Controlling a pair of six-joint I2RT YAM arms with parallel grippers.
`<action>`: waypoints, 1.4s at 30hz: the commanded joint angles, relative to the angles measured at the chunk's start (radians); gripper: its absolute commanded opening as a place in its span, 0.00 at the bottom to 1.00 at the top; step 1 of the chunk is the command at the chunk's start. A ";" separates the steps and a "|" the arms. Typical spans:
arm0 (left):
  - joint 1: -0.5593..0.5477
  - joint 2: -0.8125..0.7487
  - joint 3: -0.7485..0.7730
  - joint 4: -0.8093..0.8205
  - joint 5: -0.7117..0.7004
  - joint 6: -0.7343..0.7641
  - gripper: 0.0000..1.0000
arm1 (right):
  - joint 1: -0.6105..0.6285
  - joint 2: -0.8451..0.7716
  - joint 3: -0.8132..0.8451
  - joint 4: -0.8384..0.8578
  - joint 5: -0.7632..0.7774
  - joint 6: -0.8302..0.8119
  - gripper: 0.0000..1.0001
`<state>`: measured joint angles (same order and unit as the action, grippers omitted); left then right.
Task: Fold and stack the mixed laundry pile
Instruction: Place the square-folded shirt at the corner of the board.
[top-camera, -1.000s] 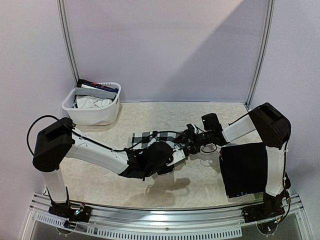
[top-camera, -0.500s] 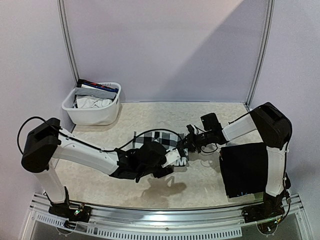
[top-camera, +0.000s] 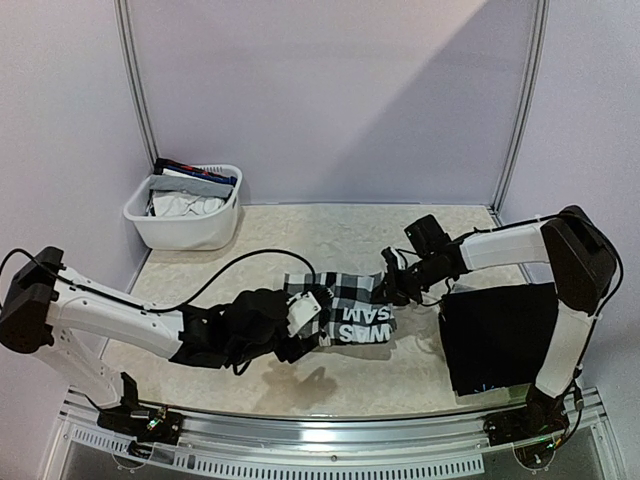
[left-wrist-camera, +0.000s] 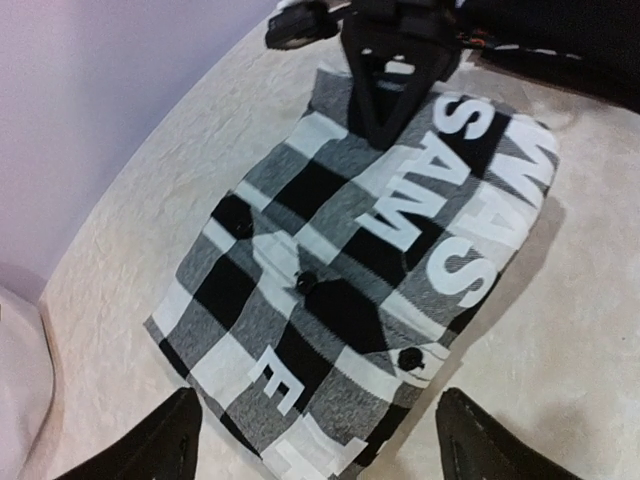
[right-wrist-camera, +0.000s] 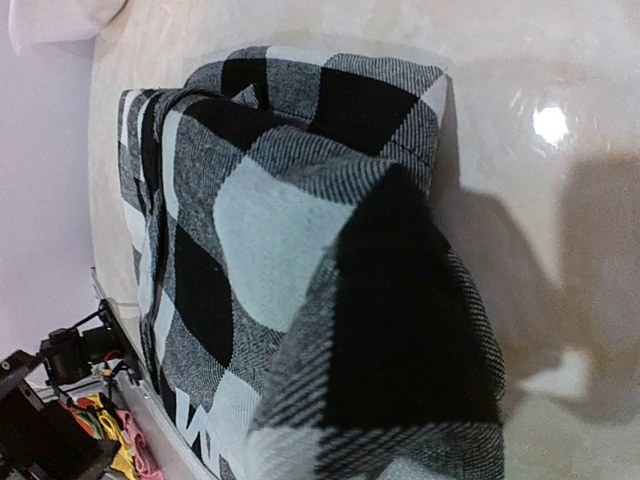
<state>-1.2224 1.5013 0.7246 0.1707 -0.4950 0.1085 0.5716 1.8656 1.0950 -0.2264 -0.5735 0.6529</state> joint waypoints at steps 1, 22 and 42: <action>-0.011 -0.061 -0.072 0.032 -0.048 -0.065 0.98 | 0.039 -0.074 0.029 -0.224 0.128 -0.117 0.02; 0.002 0.026 -0.141 0.254 -0.101 -0.164 1.00 | 0.084 -0.295 0.110 -0.702 0.509 -0.197 0.00; 0.030 0.029 -0.154 0.247 -0.030 -0.200 1.00 | 0.176 -0.458 0.266 -1.095 0.764 -0.127 0.00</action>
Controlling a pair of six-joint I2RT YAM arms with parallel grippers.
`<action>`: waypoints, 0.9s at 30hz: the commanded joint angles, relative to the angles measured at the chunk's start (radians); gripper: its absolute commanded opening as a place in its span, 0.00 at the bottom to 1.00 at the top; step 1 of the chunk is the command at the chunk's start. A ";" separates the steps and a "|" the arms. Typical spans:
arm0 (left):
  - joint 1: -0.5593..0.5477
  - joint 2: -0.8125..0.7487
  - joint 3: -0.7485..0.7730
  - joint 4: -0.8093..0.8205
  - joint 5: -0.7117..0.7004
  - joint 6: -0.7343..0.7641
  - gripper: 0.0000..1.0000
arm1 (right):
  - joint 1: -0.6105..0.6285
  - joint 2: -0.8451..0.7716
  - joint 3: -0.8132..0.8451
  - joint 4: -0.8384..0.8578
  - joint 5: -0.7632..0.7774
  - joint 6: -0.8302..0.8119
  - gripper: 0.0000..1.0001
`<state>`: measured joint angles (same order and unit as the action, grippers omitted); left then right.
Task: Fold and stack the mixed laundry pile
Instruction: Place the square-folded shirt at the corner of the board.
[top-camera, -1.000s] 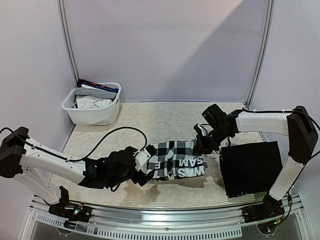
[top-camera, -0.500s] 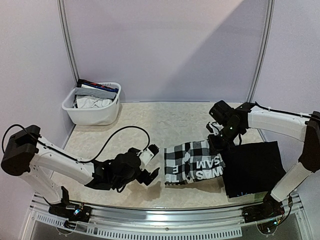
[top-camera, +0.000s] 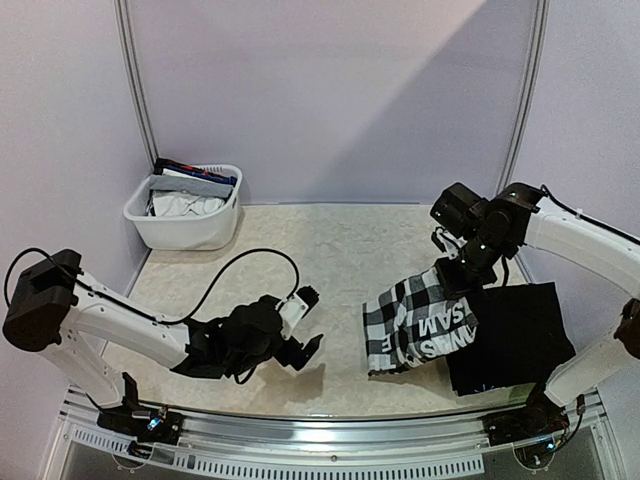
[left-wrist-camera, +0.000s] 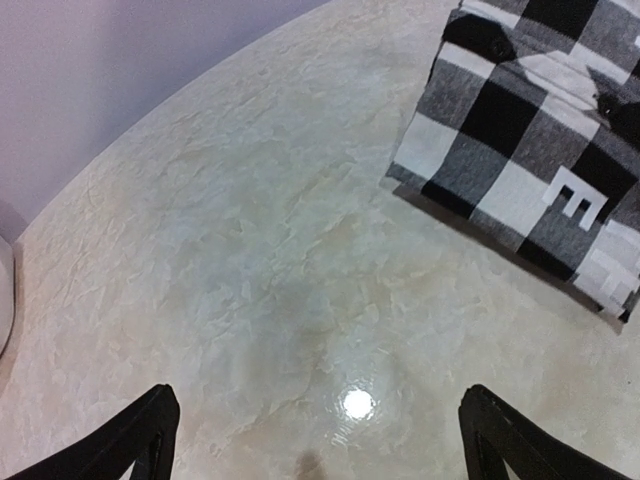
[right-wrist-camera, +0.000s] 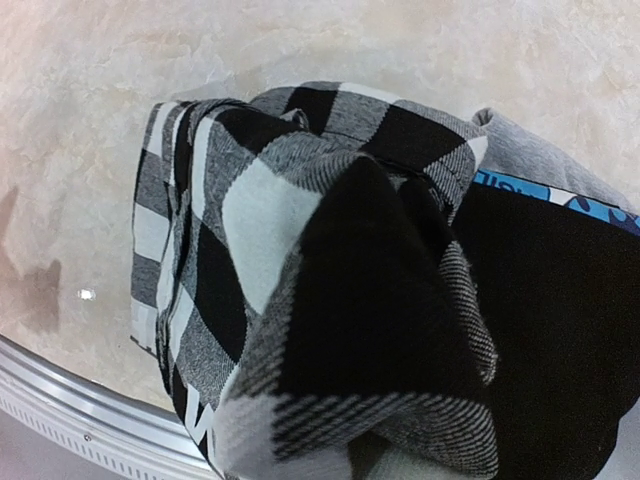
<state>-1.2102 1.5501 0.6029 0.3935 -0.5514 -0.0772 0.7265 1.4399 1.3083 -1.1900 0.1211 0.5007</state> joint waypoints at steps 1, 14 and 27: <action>0.021 -0.022 -0.038 0.027 0.032 -0.016 1.00 | 0.024 -0.034 0.064 -0.154 0.075 0.025 0.00; 0.061 -0.064 -0.106 0.058 0.077 -0.029 0.99 | 0.034 -0.121 0.241 -0.457 0.247 0.110 0.00; 0.089 -0.082 -0.140 0.070 0.106 -0.038 1.00 | 0.033 -0.265 0.256 -0.474 -0.021 0.062 0.00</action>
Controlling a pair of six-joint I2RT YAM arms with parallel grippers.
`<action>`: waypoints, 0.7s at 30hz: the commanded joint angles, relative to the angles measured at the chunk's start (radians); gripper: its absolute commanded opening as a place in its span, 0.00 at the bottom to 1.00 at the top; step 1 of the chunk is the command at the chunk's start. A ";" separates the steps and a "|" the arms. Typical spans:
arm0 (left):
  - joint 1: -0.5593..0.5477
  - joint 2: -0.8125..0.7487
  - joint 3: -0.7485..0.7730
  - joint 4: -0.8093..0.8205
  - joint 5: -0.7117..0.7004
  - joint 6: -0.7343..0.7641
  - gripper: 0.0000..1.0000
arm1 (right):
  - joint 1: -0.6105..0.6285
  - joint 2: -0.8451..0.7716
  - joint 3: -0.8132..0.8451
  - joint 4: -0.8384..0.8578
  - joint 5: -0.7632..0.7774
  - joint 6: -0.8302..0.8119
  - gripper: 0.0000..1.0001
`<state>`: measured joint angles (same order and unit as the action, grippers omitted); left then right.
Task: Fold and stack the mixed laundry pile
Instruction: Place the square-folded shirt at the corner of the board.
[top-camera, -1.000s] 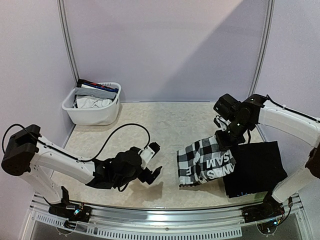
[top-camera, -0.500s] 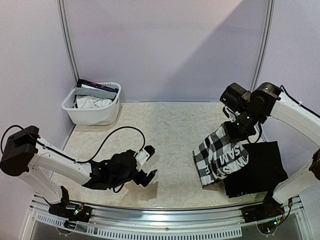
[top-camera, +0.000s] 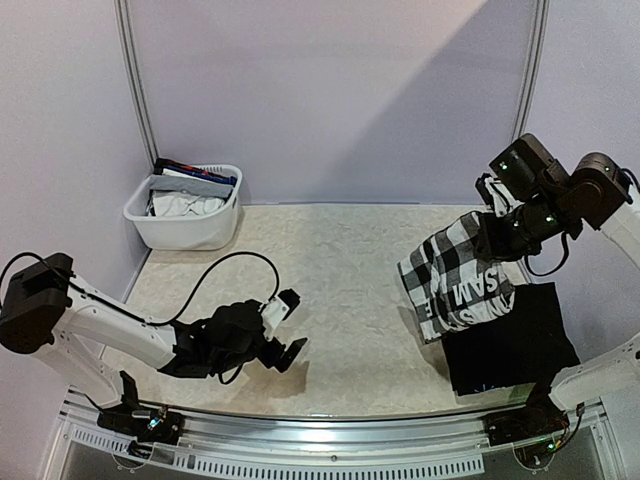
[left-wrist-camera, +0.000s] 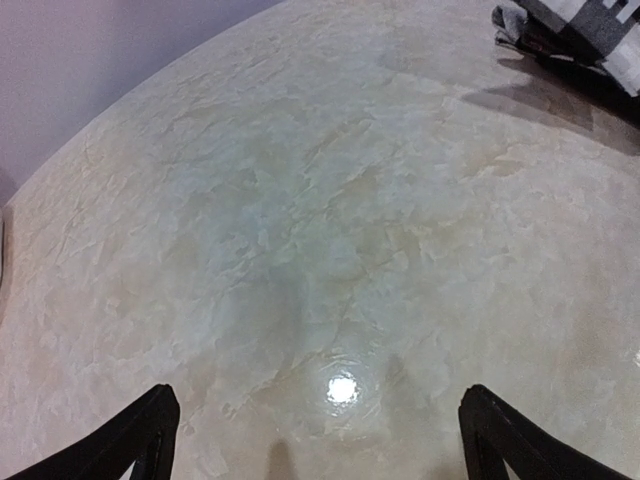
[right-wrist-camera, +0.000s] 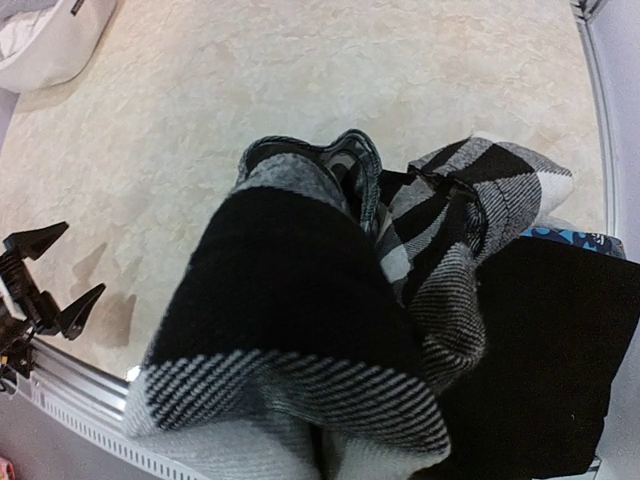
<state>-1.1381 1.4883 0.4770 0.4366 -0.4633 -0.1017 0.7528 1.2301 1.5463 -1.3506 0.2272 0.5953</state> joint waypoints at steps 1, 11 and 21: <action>0.018 -0.020 -0.015 0.028 0.021 -0.015 1.00 | 0.007 -0.068 0.007 -0.314 -0.142 -0.036 0.00; 0.021 -0.010 -0.022 0.045 0.037 -0.022 1.00 | 0.007 -0.183 -0.162 -0.317 -0.126 0.058 0.00; 0.021 -0.006 -0.024 0.049 0.051 -0.029 0.99 | -0.009 -0.235 -0.326 -0.317 -0.001 0.144 0.00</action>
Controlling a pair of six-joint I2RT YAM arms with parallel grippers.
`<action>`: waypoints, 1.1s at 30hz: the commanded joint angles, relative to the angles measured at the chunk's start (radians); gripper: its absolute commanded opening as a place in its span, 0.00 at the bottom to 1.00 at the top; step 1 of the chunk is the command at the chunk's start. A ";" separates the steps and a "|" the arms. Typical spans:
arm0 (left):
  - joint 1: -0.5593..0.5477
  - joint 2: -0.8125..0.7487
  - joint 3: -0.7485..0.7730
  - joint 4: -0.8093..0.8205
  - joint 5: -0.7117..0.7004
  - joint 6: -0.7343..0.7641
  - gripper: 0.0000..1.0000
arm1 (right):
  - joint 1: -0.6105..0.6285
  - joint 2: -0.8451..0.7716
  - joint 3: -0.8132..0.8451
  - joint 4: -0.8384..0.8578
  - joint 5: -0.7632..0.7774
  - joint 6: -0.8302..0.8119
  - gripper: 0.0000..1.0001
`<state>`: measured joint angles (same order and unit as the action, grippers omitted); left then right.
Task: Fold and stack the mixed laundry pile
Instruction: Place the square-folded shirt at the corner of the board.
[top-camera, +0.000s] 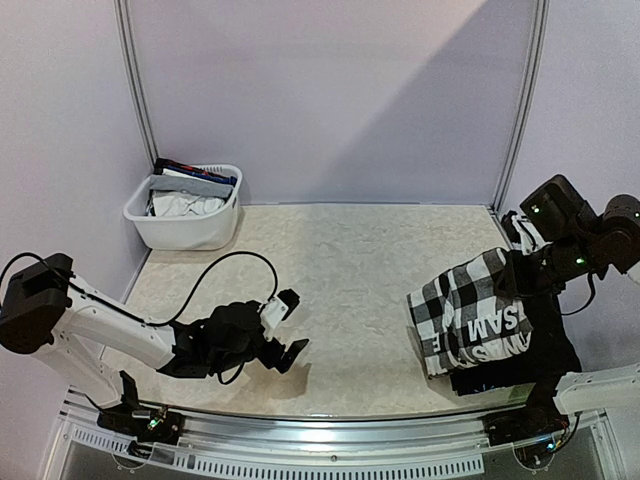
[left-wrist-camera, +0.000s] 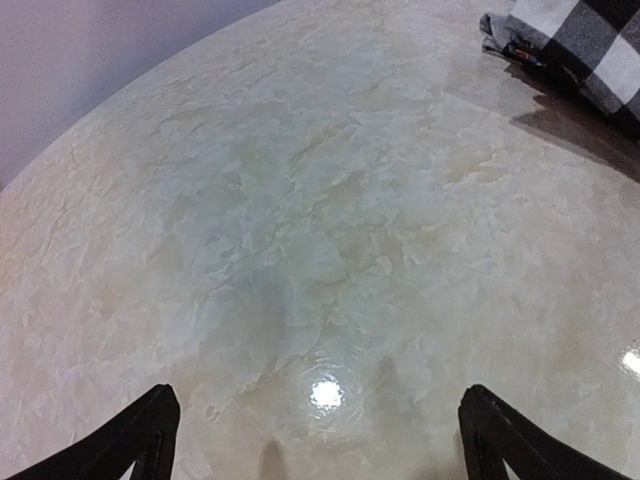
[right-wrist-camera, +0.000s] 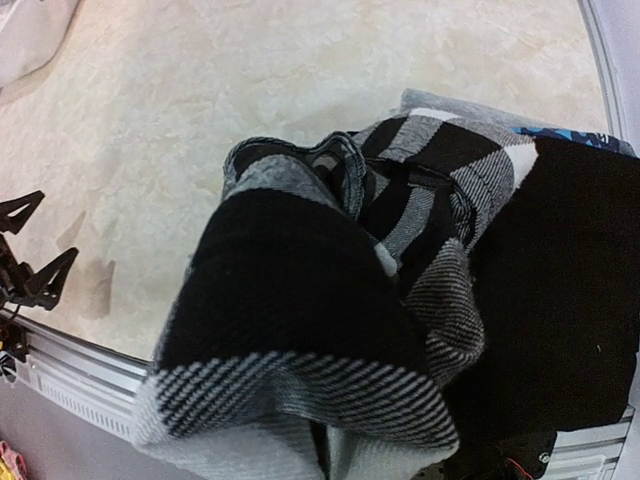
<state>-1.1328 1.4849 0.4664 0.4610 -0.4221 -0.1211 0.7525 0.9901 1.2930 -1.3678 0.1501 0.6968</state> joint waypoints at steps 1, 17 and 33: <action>0.016 -0.006 -0.015 0.023 0.009 -0.009 0.99 | -0.014 0.007 -0.095 -0.299 0.093 0.051 0.00; 0.016 -0.005 -0.012 0.027 0.017 -0.011 0.99 | -0.108 0.151 -0.250 -0.296 0.415 0.167 0.00; 0.022 0.050 0.001 0.069 0.047 -0.011 0.99 | -0.168 0.215 -0.217 -0.298 0.534 0.290 0.01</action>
<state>-1.1290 1.5028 0.4587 0.4950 -0.4011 -0.1246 0.6216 1.2705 1.0348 -1.3613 0.6109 0.9463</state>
